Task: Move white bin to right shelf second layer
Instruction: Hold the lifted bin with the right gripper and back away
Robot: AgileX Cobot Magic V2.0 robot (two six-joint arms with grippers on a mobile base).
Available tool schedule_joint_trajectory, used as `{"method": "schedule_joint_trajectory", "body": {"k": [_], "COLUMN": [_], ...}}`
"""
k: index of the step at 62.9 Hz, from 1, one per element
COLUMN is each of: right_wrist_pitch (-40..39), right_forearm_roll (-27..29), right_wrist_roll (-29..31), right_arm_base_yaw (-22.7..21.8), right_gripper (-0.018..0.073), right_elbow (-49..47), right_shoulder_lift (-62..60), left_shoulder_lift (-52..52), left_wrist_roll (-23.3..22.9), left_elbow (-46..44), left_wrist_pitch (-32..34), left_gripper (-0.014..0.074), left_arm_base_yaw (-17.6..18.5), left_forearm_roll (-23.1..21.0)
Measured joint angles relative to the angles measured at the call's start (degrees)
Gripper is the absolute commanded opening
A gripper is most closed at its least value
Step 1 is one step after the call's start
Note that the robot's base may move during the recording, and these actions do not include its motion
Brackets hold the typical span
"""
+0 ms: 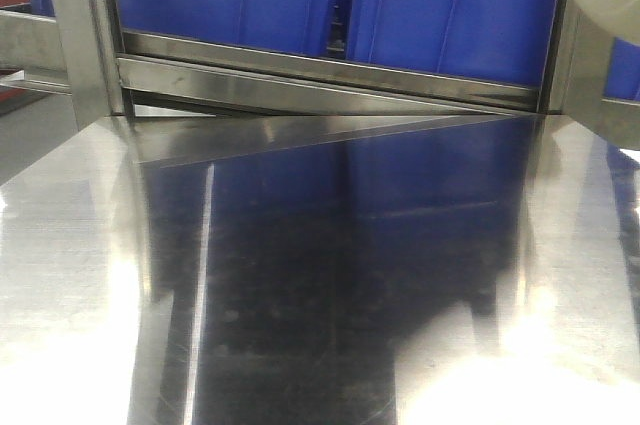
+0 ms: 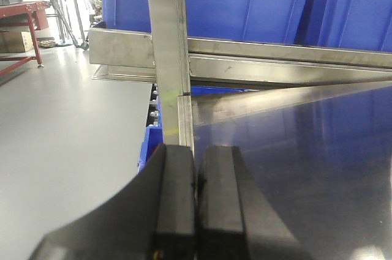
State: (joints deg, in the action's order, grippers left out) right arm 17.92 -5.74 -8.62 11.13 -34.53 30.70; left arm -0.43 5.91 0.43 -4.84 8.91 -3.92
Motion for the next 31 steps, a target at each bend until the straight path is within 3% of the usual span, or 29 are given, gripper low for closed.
{"method": "schedule_joint_trajectory", "body": {"k": [31], "right_wrist_pitch": [-0.23], "right_forearm_roll": [0.00], "right_wrist_roll": [0.00], "right_arm_base_yaw": [0.00], "right_gripper": [0.0057], "right_elbow": [0.08], "right_shoulder_lift": [-0.14], "left_shoulder_lift": [0.00], "left_wrist_roll": [0.00], "left_elbow": [0.00], "left_wrist_pitch": [0.00], "left_gripper": [0.0085], "left_arm_base_yaw": [0.00], "left_forearm_roll": [0.00]}}
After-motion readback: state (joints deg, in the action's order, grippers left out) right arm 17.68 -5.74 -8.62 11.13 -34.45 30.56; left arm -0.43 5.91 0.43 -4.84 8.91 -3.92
